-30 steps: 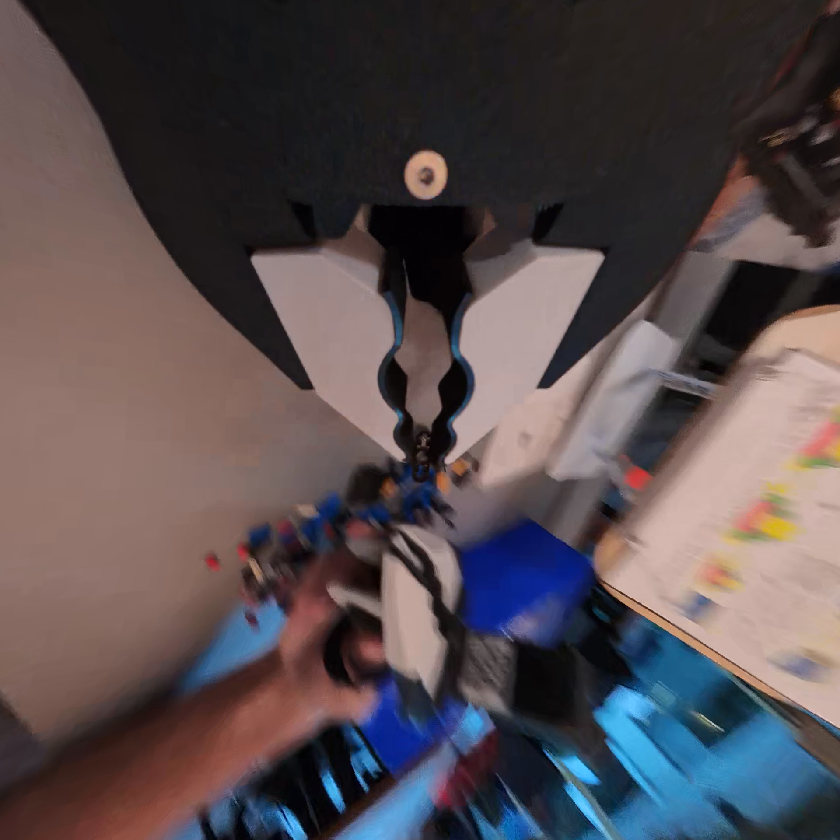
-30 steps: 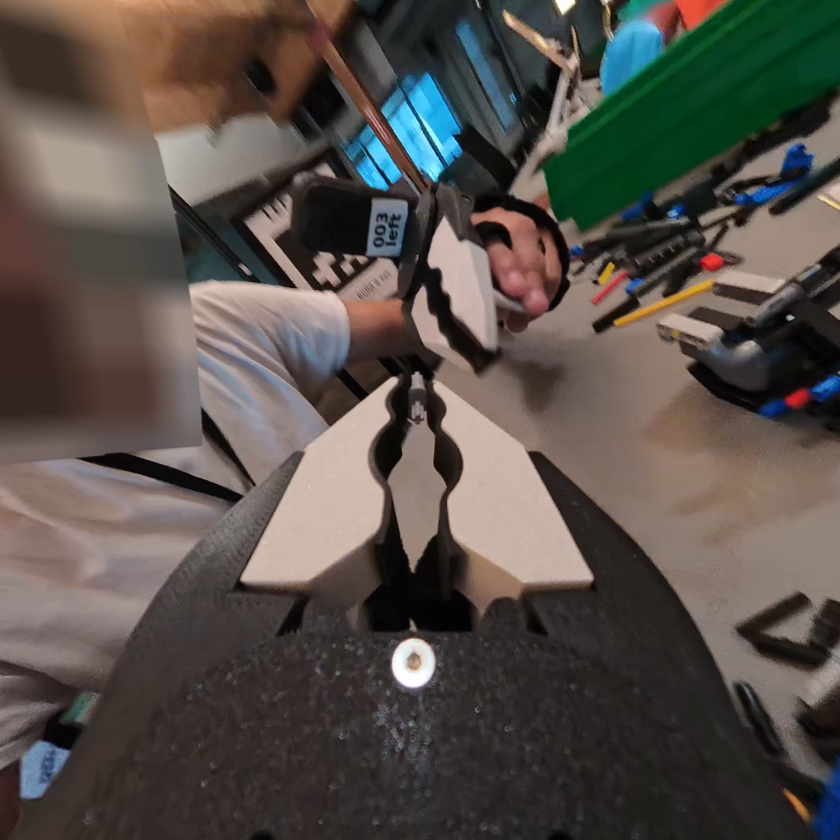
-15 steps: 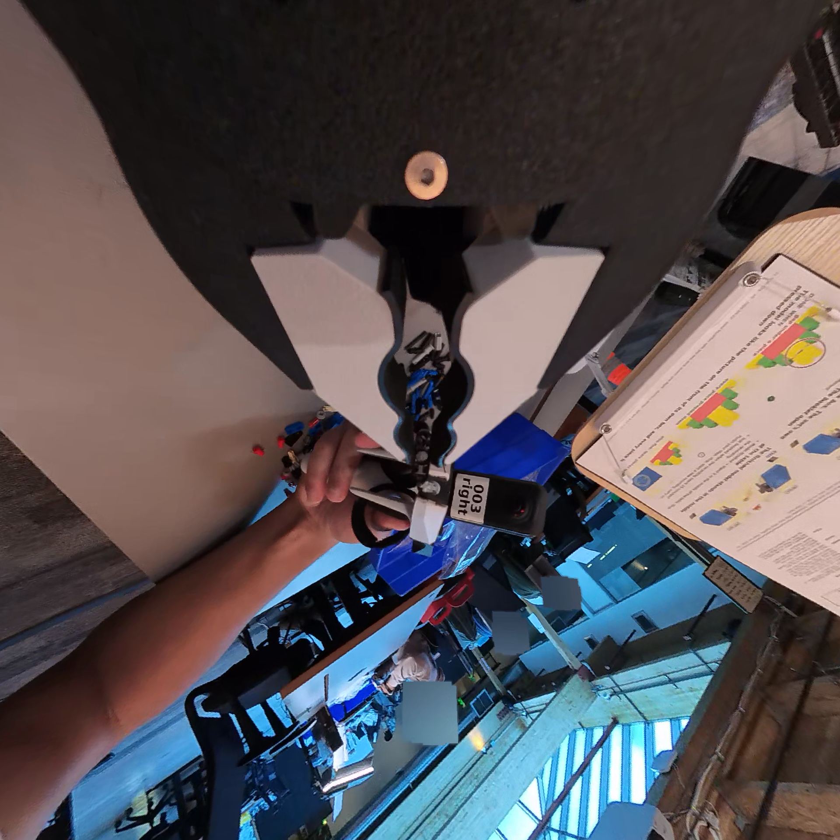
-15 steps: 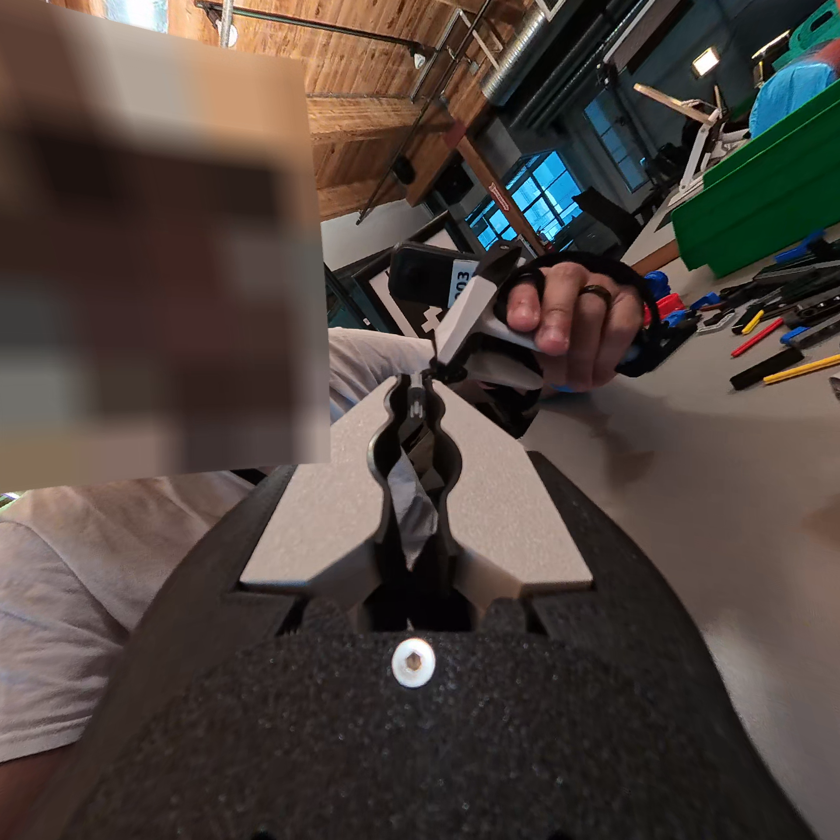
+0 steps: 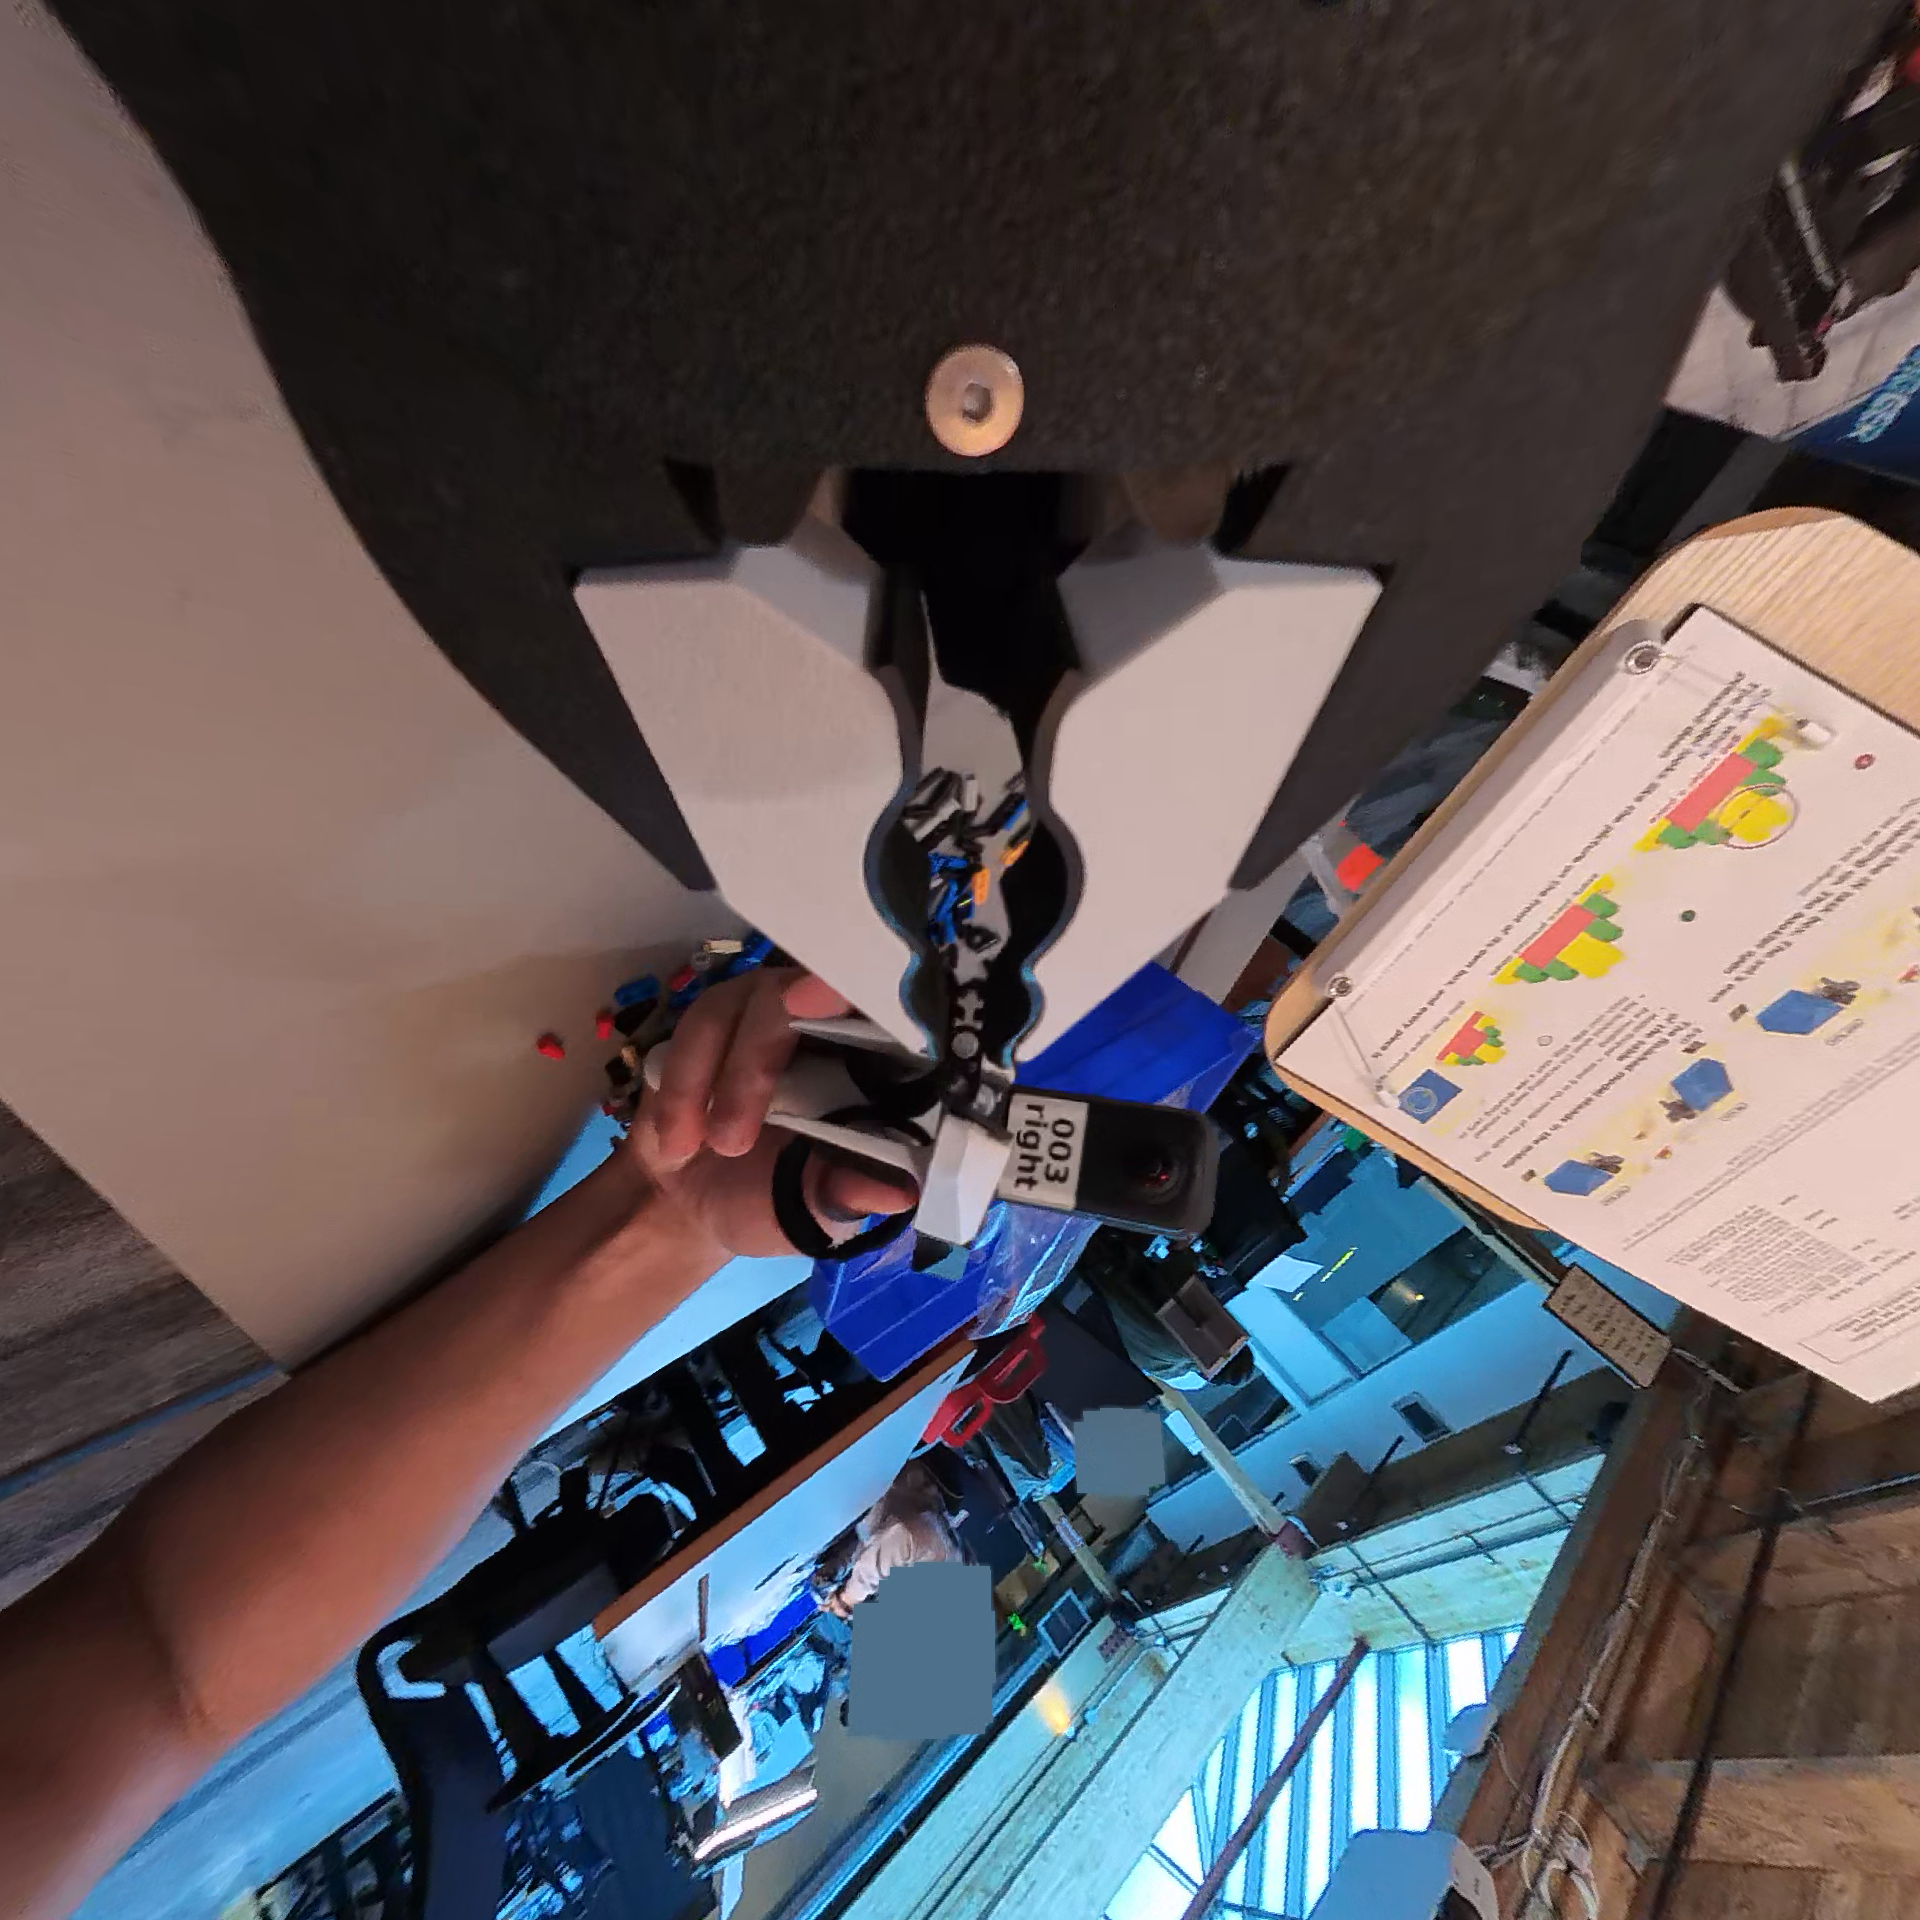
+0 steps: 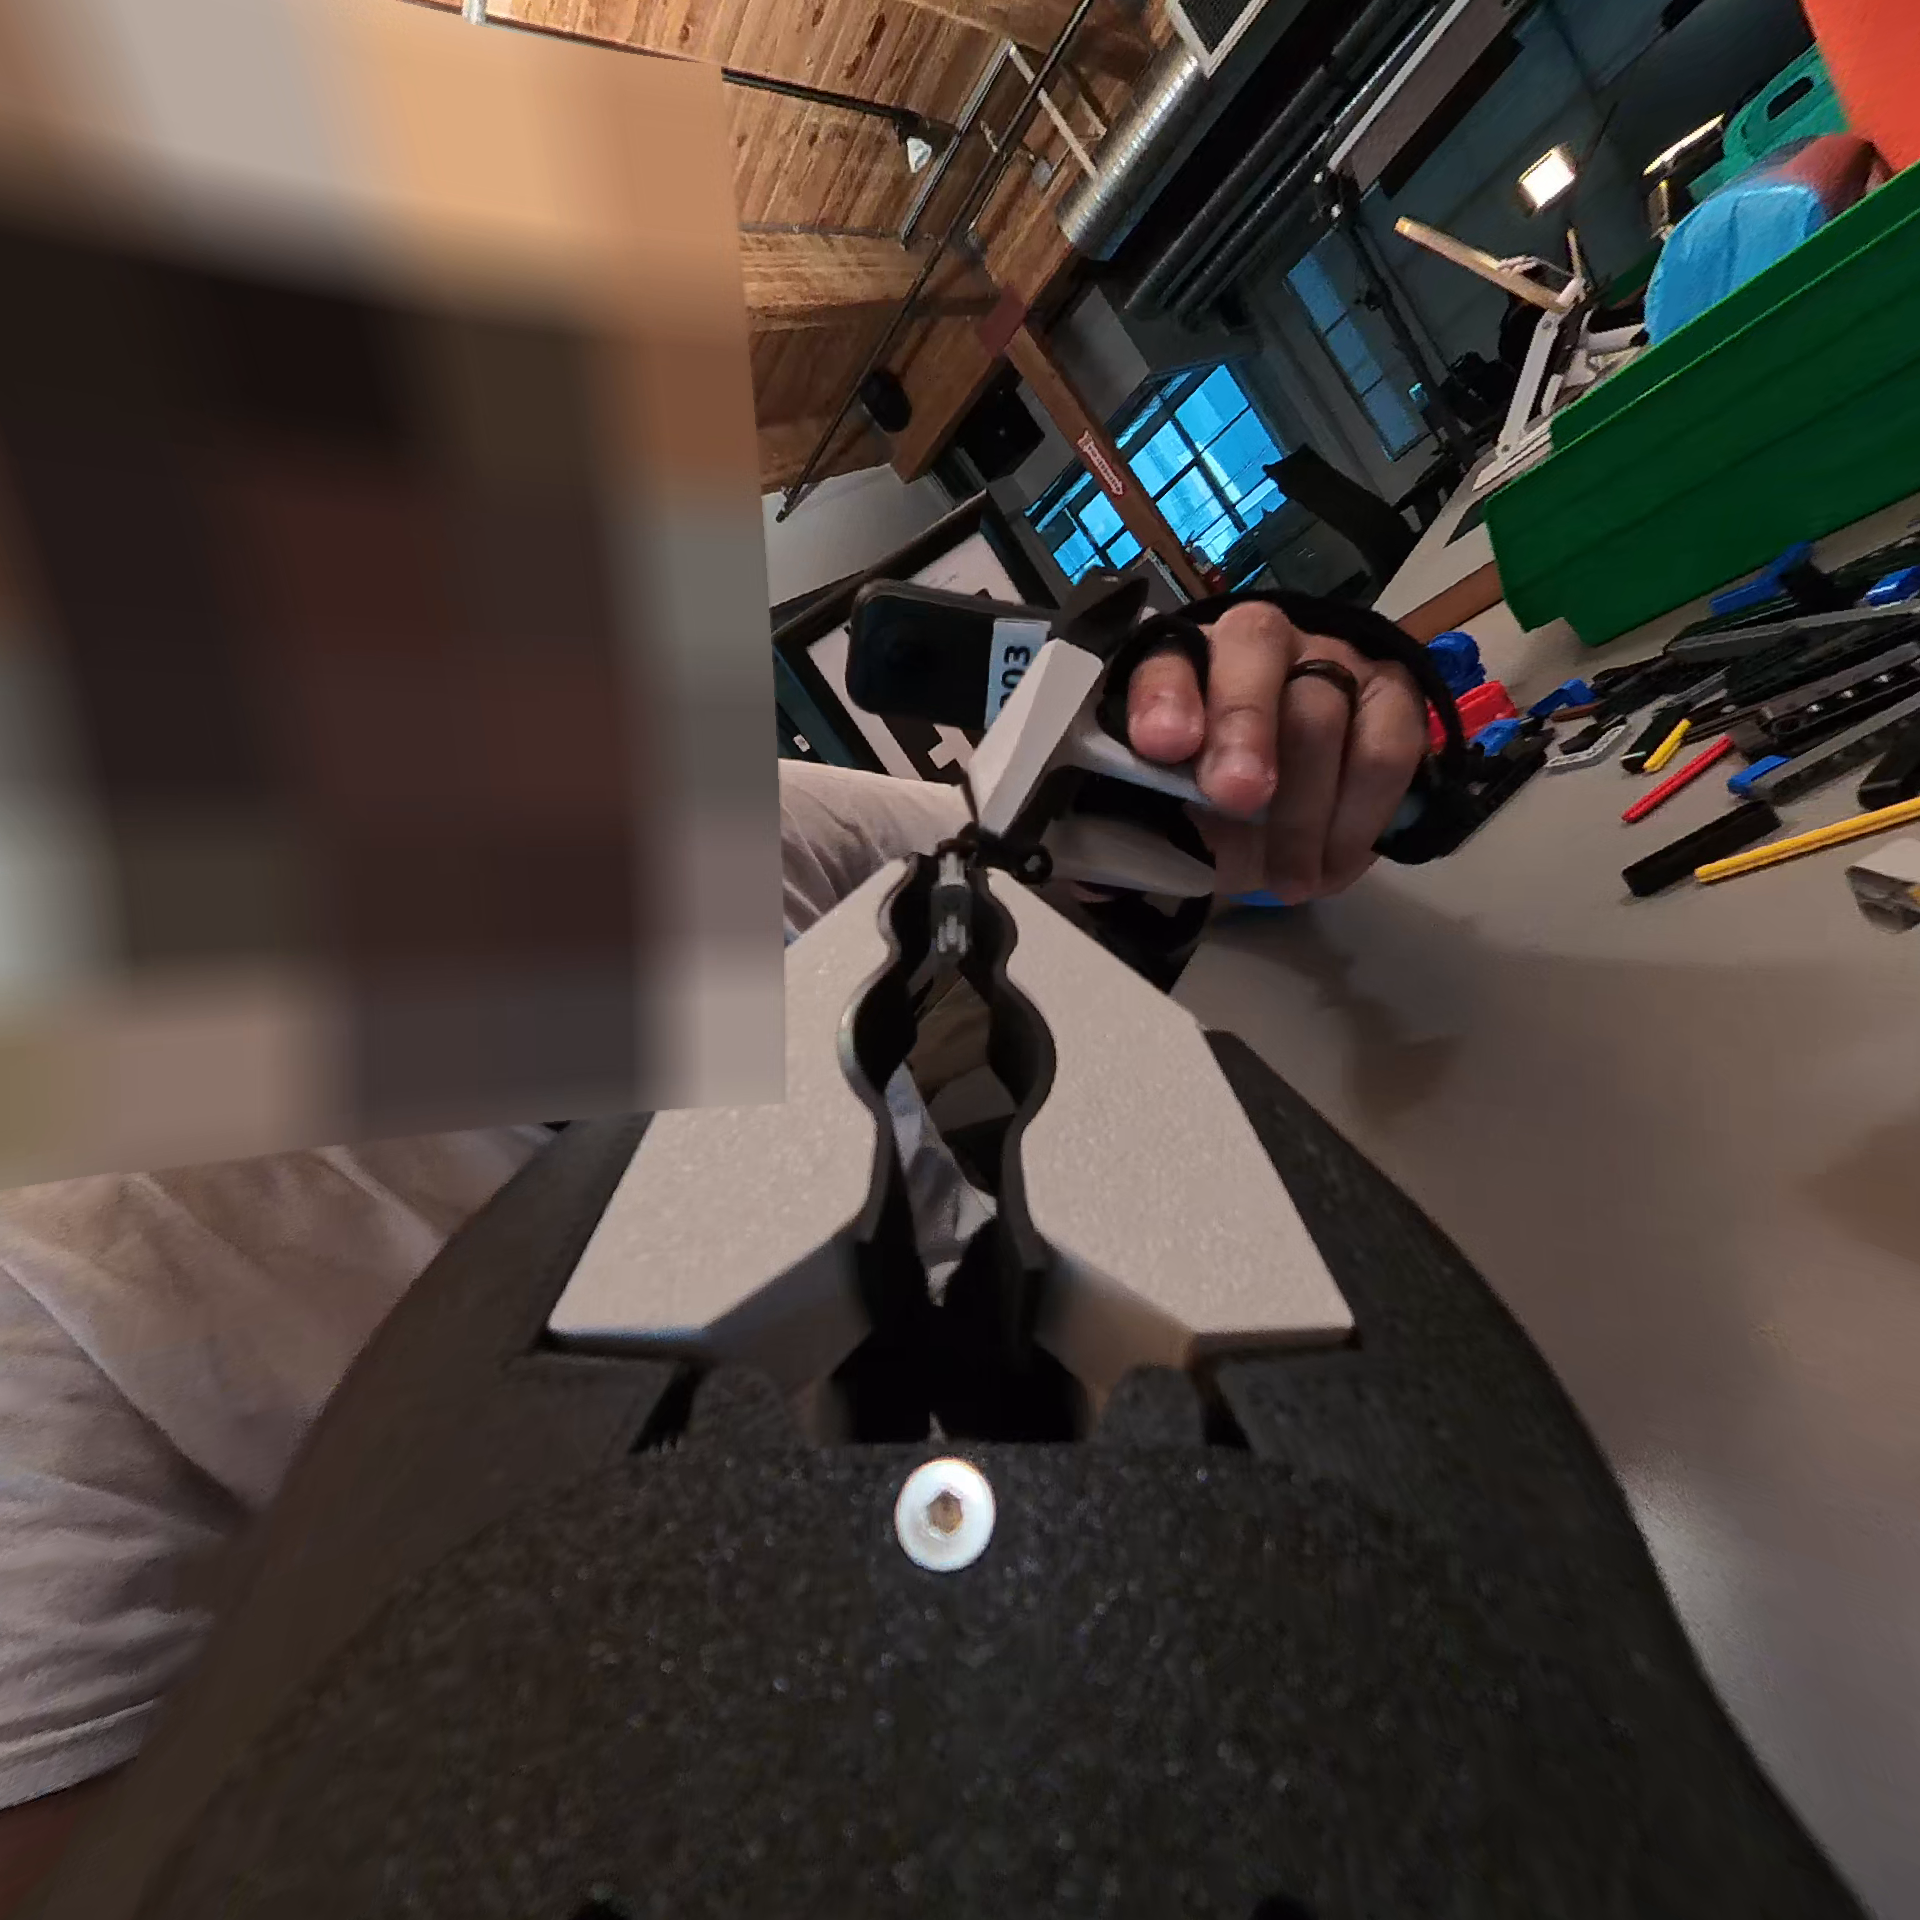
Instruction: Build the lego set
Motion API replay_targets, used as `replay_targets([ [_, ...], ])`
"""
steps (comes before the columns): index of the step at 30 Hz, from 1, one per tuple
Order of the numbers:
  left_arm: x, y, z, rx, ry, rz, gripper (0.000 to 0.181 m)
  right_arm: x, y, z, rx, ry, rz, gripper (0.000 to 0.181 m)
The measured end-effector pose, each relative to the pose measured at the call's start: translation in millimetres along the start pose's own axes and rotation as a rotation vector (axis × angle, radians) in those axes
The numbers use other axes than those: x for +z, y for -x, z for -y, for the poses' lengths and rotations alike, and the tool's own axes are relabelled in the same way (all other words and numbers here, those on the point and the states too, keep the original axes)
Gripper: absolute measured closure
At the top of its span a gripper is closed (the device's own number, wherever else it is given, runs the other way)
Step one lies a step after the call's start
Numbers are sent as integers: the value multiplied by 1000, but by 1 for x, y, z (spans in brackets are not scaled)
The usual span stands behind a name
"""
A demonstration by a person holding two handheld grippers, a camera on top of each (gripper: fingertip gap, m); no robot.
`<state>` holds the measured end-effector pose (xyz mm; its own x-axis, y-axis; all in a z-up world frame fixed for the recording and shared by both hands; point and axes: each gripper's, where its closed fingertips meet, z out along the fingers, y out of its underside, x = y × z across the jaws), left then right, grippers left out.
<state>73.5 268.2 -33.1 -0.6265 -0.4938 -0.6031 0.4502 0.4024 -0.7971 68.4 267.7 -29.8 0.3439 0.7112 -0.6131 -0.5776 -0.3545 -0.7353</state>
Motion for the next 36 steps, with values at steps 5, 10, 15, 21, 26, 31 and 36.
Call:
replay_targets([
  [5, 2, 1, -6, 90, 64, 58, 176, -1, -5, -4, -54, 44, -73, 176],
  [10, 3, -1, -14, 187, 125, 59, 177, -4, -12, -9, -139, 143, -204, 176],
  [15, 6, -14, -37, 318, 236, -8, 177, -13, -28, -24, -245, 327, -396, 175],
  [21, 8, -11, -55, 317, 313, 3, 181, -18, -45, -28, -343, 419, -566, 175],
  [26, 10, -5, -65, 228, 320, 23, 181, -23, -54, -23, -390, 420, -658, 175],
  [31, 12, 0, -73, 120, 331, 52, 181, -27, -61, -17, -407, 386, -711, 175],
  [36, 13, 1, -75, 45, 308, 62, 181, -27, -63, -13, -533, 427, -798, 175],
])
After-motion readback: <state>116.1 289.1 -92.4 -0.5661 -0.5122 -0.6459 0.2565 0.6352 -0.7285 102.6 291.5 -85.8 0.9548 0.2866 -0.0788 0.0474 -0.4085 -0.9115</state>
